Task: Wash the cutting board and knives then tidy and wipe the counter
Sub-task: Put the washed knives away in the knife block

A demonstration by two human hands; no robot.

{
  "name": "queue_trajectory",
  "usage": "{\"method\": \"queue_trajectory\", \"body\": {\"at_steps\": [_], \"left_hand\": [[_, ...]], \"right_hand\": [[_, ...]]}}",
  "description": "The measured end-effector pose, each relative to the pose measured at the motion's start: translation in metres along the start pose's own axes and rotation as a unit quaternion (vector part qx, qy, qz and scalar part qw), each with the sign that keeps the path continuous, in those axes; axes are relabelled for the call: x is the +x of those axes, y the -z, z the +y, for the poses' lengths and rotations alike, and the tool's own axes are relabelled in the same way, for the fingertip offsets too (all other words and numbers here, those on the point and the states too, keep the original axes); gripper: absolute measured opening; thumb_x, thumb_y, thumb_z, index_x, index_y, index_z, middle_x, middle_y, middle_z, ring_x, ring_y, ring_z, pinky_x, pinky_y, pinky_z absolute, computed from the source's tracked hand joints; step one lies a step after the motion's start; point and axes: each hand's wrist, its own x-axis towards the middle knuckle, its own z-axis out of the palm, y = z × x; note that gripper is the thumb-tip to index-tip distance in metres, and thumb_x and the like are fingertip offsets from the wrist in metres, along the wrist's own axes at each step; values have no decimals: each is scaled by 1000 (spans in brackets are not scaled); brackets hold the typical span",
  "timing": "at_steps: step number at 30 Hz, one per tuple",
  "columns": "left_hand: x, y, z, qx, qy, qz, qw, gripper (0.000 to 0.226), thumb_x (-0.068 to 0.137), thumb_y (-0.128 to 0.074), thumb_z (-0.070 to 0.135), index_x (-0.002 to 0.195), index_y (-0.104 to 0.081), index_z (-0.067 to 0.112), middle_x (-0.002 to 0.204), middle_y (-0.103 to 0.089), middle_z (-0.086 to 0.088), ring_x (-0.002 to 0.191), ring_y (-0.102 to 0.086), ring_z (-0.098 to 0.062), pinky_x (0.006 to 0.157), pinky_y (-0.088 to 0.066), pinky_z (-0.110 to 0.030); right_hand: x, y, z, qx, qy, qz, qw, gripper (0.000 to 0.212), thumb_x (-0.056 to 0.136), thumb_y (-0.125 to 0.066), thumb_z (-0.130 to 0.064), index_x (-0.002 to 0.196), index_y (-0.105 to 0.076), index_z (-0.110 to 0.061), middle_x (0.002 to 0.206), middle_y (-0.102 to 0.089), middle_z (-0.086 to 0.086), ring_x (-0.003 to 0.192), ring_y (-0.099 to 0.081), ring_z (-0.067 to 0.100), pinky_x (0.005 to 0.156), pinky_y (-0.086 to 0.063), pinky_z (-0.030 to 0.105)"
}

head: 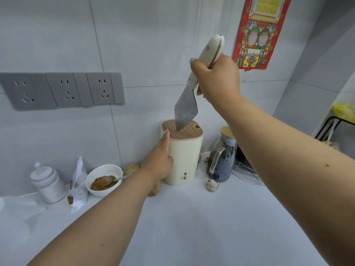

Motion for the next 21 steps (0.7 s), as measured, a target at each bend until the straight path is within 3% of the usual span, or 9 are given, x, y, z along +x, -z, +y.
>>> {"method": "queue_trajectory", "body": {"at_steps": [4,11,18,21], "left_hand": [[0,0,2,0,5,3,1000,81,87,-40,2,154,2,20,161,-3,7,146,-16,-12,112,-20,-22],[-1,0,4,-10,18,0,1000,83,87,-41,2,153,6,21,161,-7,6,143,-25,-17,109,-28,-25],[-4,0,9,-54,59,18,997,86,88,-38,1,148,22,17,157,-15,19,133,-41,-21,102,-37,-28],[-4,1,8,-54,65,22,996,87,87,-38,1,149,21,18,156,-17,22,128,-46,-22,100,-40,-31]], "right_hand": [[2,3,-2,10,-3,-1,1000,35,81,-57,-33,76,-61,2,51,-60,2,55,-65,29,56,-55,46],[-2,-13,12,-17,-19,-36,999,35,80,-56,-34,76,-61,0,61,-66,11,59,-66,31,58,-56,48],[7,-59,39,-52,-69,-127,988,23,83,-53,-33,69,-53,-15,62,-68,7,56,-66,25,68,-58,42],[8,-79,63,-71,-116,-196,971,25,86,-55,-34,75,-58,-12,55,-65,5,48,-63,20,72,-58,39]]}}
